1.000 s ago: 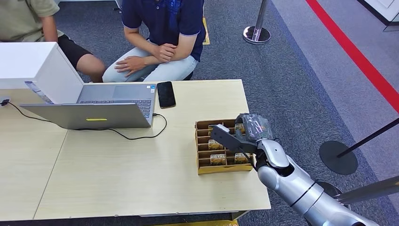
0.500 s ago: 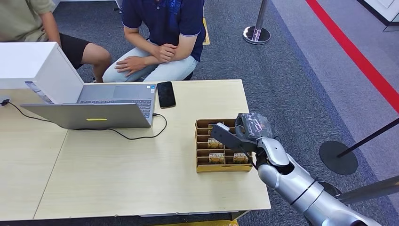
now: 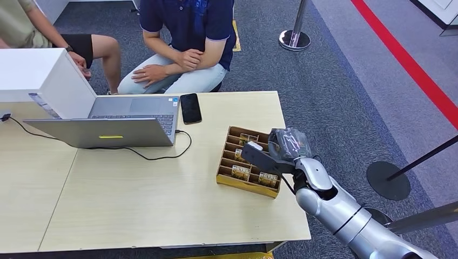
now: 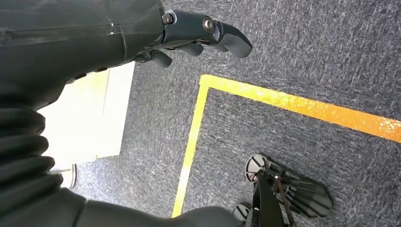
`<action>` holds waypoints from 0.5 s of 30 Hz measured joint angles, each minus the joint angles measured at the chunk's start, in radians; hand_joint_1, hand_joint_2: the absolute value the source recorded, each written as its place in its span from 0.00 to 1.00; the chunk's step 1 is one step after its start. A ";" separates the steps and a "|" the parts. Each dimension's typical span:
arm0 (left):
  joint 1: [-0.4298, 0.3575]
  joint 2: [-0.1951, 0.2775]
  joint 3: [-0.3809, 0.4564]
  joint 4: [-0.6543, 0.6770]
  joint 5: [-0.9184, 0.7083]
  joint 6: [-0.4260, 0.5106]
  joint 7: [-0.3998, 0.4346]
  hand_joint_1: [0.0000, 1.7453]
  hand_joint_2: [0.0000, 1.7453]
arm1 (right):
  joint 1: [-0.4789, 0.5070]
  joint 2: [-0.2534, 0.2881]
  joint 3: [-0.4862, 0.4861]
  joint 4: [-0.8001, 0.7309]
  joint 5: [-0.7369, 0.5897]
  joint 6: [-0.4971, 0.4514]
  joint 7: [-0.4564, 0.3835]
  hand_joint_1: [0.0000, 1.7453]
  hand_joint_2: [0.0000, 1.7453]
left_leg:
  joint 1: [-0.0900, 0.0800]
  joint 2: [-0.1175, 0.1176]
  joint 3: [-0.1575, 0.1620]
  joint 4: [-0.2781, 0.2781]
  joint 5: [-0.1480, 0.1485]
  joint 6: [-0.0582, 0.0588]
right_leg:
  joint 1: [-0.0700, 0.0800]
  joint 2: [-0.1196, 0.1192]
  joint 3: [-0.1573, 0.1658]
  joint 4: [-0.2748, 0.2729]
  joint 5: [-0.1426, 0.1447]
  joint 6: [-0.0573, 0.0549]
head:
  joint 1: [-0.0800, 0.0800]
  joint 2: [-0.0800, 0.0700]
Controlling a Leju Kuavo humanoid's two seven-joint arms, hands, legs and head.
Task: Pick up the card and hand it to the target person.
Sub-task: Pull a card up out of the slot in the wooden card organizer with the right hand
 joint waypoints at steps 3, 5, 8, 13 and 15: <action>0.000 -0.001 -0.008 -0.001 -0.008 -0.004 0.002 0.00 1.00 | 0.009 0.002 -0.024 -0.070 0.075 -0.087 -0.042 1.00 1.00 | 0.000 0.000 0.000 0.000 0.000 0.000 | 0.000 0.000 0.000 0.001 0.000 0.000 | 0.000 0.000; 0.000 -0.002 -0.012 -0.001 -0.014 -0.007 0.002 0.00 1.00 | 0.007 0.009 -0.035 -0.099 0.104 -0.122 -0.062 1.00 1.00 | 0.000 0.000 0.000 0.000 0.000 0.000 | 0.000 0.000 -0.001 0.001 0.000 0.000 | 0.000 0.000; 0.000 -0.001 -0.016 -0.001 -0.018 -0.011 0.003 0.00 1.00 | -0.011 0.029 -0.037 -0.100 0.120 -0.113 -0.069 1.00 1.00 | 0.000 0.000 0.000 0.000 0.000 0.000 | 0.000 0.001 -0.001 0.001 0.000 0.000 | 0.000 0.000; -0.001 0.004 -0.034 -0.001 -0.036 -0.024 0.002 0.00 1.00 | -0.100 0.083 0.011 0.012 0.147 -0.056 -0.093 1.00 1.00 | 0.000 0.003 0.000 0.000 0.000 0.000 | 0.000 0.003 -0.001 0.001 0.001 0.000 | 0.000 0.000; -0.002 0.007 -0.045 -0.001 -0.047 -0.032 0.001 0.00 1.00 | -0.154 0.115 0.045 0.103 0.161 -0.035 -0.109 1.00 1.00 | 0.000 0.004 0.000 0.000 0.000 0.000 | 0.000 0.005 -0.002 0.001 0.001 0.000 | 0.000 0.000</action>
